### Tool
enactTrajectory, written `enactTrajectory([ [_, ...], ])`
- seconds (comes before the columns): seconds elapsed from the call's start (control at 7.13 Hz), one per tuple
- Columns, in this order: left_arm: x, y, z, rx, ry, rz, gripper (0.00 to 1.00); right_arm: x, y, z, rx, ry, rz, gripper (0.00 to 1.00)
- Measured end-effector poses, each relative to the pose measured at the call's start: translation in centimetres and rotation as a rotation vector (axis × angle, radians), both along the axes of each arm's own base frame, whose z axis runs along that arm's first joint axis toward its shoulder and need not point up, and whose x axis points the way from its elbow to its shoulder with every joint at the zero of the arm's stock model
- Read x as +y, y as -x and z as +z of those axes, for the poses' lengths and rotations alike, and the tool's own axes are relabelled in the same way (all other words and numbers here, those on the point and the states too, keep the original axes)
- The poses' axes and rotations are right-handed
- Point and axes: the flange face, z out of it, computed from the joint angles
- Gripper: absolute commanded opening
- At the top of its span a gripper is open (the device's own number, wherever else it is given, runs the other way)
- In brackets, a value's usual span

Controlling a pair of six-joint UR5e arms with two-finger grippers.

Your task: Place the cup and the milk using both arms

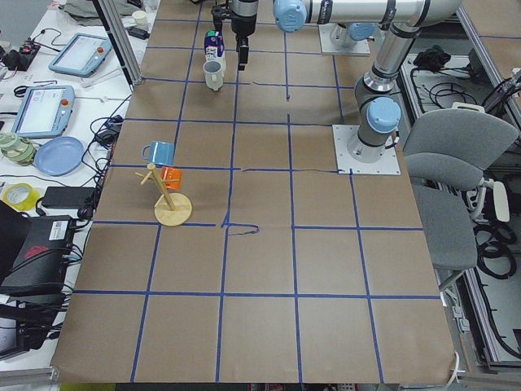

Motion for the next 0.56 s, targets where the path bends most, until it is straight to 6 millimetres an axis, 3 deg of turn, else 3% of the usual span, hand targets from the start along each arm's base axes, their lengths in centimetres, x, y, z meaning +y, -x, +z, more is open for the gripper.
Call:
enactTrajectory([
  [0.14,0.0,0.0,-0.04,0.001,-0.001,0.003,1.0,-0.21,1.03,0.42,0.001,-0.014,-0.016,1.0],
  [0.56,-0.03,0.01,-0.14,0.002,-0.003,0.008,1.0,-0.34,1.48,0.56,0.001,-0.021,-0.022,1.0],
])
